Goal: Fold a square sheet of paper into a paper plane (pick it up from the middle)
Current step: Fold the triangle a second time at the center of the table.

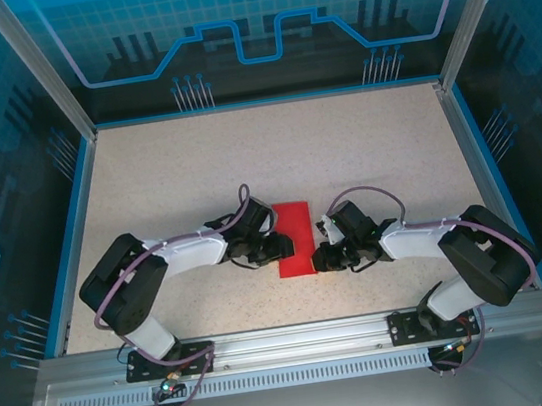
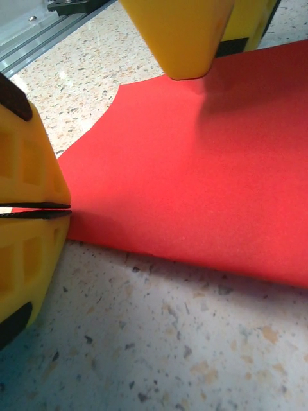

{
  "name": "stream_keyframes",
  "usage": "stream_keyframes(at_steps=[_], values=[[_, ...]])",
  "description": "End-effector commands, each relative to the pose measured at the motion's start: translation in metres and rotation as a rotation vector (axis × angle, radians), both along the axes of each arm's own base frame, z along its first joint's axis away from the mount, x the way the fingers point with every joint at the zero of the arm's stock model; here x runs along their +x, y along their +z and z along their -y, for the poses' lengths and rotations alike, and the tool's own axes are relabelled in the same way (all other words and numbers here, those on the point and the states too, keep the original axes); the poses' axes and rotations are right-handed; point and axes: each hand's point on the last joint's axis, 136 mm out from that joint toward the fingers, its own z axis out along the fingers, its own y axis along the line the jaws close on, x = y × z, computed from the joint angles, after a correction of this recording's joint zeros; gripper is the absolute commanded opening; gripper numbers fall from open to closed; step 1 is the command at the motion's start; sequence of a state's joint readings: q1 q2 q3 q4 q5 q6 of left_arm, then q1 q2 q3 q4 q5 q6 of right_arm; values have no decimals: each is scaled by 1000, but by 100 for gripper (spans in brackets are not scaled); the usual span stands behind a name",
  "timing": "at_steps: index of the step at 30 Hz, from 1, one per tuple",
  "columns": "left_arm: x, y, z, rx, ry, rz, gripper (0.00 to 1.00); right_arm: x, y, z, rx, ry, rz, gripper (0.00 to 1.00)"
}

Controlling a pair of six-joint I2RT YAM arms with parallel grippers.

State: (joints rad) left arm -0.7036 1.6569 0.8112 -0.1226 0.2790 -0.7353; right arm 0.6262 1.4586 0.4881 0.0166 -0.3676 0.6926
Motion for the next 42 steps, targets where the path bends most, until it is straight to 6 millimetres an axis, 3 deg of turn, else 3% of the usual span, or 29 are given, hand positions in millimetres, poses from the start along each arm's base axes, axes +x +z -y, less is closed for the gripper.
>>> stream_keyframes(at_steps=[1, 17, 42], values=[[-6, 8, 2, -28, 3, -4, 40, -8, -9, 13, -35, -25, -41, 13], [-27, 4, 1, -10, -9, -35, 36, -6, -7, 15, -23, -40, -37, 13], [-54, 7, -5, 18, -20, -84, 19, -5, -7, 14, -22, -43, -36, 13]])
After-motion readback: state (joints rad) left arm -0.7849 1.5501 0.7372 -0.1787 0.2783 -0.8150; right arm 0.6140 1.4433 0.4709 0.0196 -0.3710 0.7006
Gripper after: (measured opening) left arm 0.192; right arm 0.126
